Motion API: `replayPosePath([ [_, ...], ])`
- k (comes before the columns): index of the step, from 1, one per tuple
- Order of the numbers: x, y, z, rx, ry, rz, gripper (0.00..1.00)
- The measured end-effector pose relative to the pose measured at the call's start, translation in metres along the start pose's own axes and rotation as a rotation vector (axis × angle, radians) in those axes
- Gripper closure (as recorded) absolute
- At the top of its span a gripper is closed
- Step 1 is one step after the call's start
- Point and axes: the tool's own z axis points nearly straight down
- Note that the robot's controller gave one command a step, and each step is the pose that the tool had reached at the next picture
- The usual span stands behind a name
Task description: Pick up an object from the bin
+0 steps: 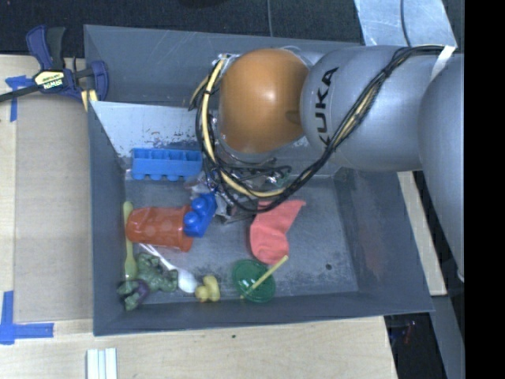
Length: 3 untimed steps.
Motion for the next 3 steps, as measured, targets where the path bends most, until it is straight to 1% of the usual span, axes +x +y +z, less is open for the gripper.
replayPosePath([
  [1,0.0,0.0,-0.05,-0.002,0.001,0.001,1.0],
  [2,-0.002,-0.002,-0.076,0.004,-0.007,0.003,1.0],
  [3,-0.002,-0.002,-0.079,0.004,-0.009,0.005,1.0],
])
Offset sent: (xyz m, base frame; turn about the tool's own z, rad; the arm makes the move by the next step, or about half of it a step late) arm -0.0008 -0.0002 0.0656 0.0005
